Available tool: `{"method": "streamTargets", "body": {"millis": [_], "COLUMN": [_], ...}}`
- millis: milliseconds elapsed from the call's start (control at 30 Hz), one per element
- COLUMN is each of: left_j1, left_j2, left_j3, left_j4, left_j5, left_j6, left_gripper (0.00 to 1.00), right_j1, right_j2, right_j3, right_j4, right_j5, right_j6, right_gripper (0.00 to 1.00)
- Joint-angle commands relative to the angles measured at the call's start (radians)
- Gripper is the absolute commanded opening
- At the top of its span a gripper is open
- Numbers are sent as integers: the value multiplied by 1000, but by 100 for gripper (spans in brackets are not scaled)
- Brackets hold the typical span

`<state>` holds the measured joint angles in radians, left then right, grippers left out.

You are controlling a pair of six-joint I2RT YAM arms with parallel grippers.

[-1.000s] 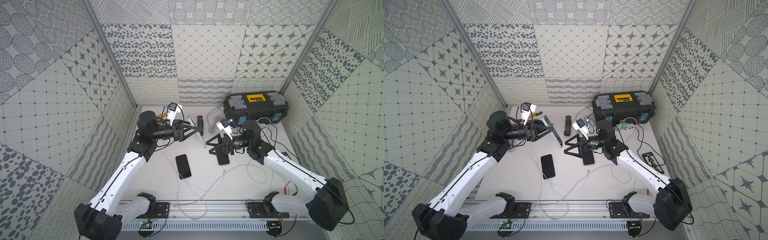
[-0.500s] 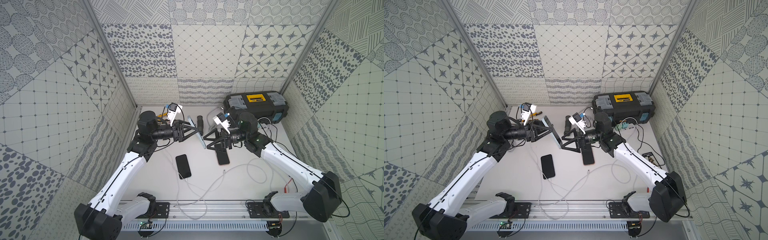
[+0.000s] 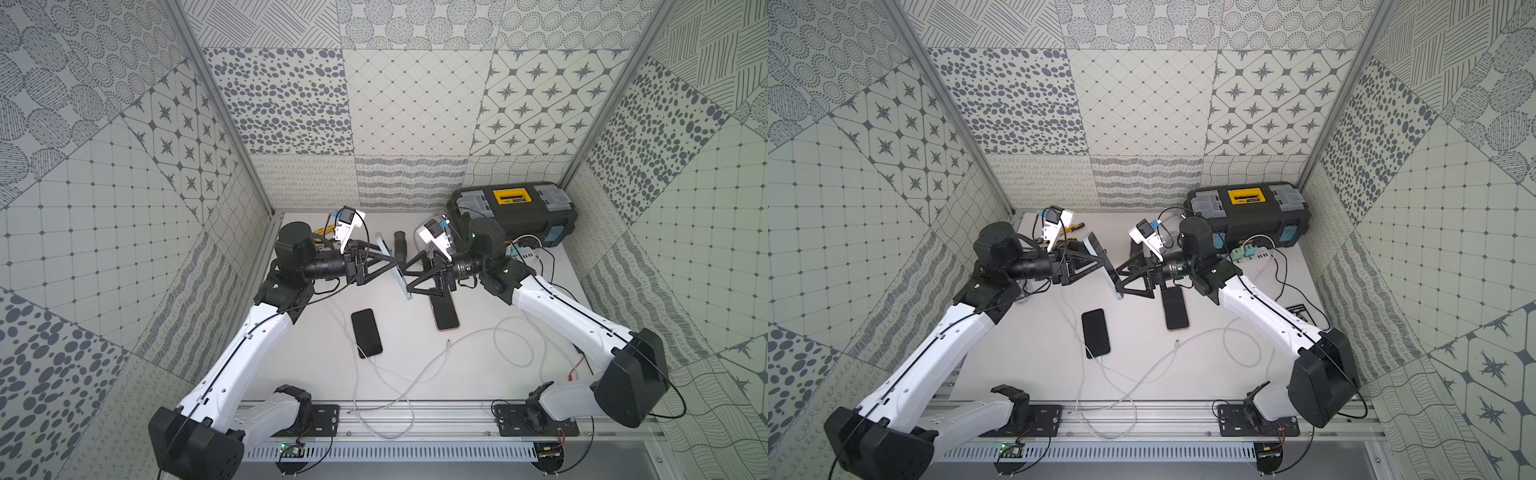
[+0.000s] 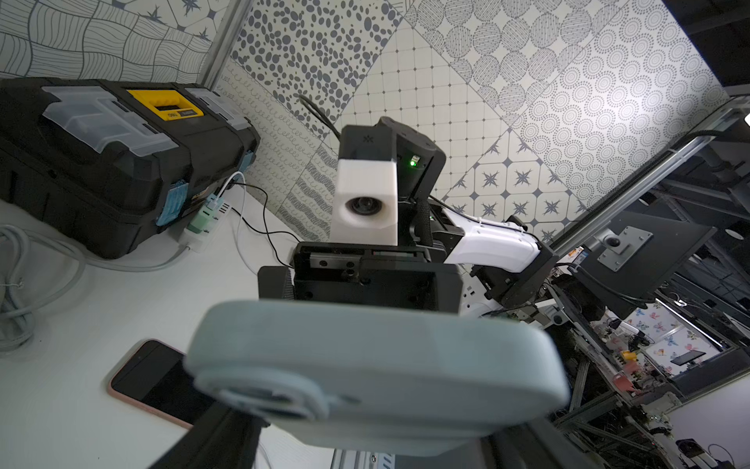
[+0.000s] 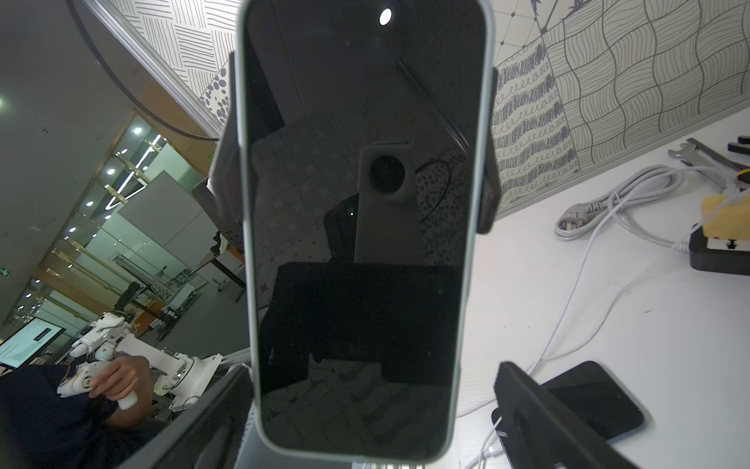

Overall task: Unplug the charging cable from the phone
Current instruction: Place the phone at the center of the board.

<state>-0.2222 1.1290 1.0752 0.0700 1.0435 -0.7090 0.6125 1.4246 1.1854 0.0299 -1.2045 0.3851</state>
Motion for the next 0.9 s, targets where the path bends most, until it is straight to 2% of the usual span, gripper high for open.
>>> {"method": "streamTargets", "body": {"millis": [0, 467, 867], "left_j1": [11, 11, 11], "left_j2": [-6, -4, -9], "left_j3": [-3, -6, -6], "left_j4": [41, -1, -10], "left_j5": [31, 23, 20], "left_j6": [27, 55, 59], "left_gripper": [0, 0, 0], "right_j1": [17, 49, 53], "right_j2": [18, 50, 55], "right_j3": [38, 87, 89], "right_j4": [13, -20, -25], "right_j5": [-10, -7, -7], "right_j6": [-14, -17, -20], "right_gripper": [97, 96, 76]}}
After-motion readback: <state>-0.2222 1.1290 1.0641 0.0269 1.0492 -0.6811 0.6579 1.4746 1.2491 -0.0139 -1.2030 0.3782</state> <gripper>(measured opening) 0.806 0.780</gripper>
